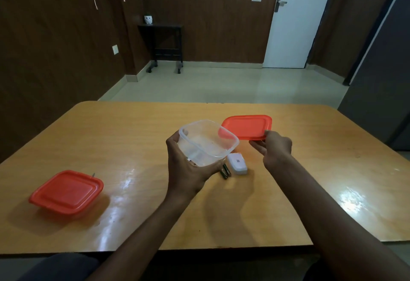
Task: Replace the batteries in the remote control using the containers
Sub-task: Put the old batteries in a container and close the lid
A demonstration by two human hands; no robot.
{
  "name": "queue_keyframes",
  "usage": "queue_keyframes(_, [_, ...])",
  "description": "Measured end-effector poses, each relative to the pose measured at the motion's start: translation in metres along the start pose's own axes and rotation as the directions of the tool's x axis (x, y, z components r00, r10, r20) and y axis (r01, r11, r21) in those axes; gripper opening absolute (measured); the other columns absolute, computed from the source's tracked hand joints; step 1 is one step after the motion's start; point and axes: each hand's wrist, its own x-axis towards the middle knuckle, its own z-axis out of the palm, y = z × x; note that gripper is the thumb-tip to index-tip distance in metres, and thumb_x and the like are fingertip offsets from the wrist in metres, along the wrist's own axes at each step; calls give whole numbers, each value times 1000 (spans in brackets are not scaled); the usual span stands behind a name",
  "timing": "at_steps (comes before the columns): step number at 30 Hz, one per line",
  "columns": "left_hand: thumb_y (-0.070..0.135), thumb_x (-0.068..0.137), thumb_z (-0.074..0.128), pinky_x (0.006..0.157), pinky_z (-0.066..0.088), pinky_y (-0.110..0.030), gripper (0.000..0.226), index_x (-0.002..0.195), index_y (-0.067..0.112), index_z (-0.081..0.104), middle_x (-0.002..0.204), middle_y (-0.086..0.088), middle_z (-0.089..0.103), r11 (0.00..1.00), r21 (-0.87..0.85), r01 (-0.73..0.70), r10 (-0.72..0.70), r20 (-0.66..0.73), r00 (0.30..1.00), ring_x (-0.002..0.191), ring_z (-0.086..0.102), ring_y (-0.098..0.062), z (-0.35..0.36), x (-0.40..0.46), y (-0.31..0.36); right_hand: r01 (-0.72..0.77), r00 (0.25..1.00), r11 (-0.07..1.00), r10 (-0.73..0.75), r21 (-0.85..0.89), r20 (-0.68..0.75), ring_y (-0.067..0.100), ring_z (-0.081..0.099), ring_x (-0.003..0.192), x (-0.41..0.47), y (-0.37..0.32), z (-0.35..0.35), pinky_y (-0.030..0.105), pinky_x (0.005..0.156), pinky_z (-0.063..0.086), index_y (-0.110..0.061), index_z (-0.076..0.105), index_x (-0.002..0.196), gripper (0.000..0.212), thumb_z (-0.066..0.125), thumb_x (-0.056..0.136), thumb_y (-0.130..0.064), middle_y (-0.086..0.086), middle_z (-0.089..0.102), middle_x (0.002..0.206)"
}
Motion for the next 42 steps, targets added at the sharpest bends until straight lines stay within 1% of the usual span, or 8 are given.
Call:
queue_keyframes(14, [53,44,97,99,55,-48,120,142,34,30,143,23,38,998,-26,49,-48,48,998,131,54,-22,0,-1,-4,-98,992,977,110,-192,55,27,73,67,19,15,-5,34,70,64,8,60,117,27,59,91,1,18,69,88])
queue_keyframes(19, [58,45,93,101,54,-46,124,146,30,26,147,15,36,998,-17,54,-53,85,995,134,48,-19,8,-7,2,20,941,942,96,-335,326,27,65,60,-33,8,-4,32,51,57,4,65,106,23,64,91,-13,15,63,81])
queue_keyframes(24, [41,45,97,92,54,-17,125,146,30,24,147,14,34,971,-175,163,-115,258,959,136,45,-15,20,-18,15,127,936,904,27,-409,350,32,70,69,-53,5,-24,34,52,60,3,65,99,15,66,88,-6,22,65,96])
queue_keyframes(28, [36,52,95,86,52,-14,107,139,43,34,138,18,44,924,-156,348,-226,510,830,128,51,-12,29,-31,27,280,957,757,-175,-591,230,27,70,77,-36,-5,-57,38,57,63,-3,61,126,40,64,86,-6,16,67,107])
queue_keyframes(31, [43,65,91,90,53,-26,94,145,44,44,137,7,53,896,-80,437,-305,604,736,120,60,-10,35,-41,30,320,943,631,-281,-706,177,26,73,70,-21,-14,-84,41,59,64,-12,67,121,42,62,80,-7,13,70,105])
queue_keyframes(36, [25,83,78,86,61,-42,65,143,34,54,103,11,73,836,-20,549,-372,714,593,97,69,-17,48,-47,36,367,905,385,-357,-847,230,28,66,101,-15,-17,-105,29,77,51,-17,69,123,44,57,82,-7,8,72,114])
queue_keyframes(38, [18,88,74,77,62,-37,57,140,32,57,113,16,69,818,-22,575,-386,720,577,103,68,-18,52,-48,38,369,910,354,-324,-859,258,27,64,97,-11,-16,-107,28,72,49,-16,69,123,42,58,83,-6,9,70,117])
queue_keyframes(42, [20,89,74,67,60,-27,46,133,26,64,108,-5,71,822,42,568,-458,641,616,85,72,-21,56,-50,37,389,905,299,-298,-871,303,26,64,93,-9,-13,-104,27,69,46,-14,69,120,40,61,81,-10,8,69,112])
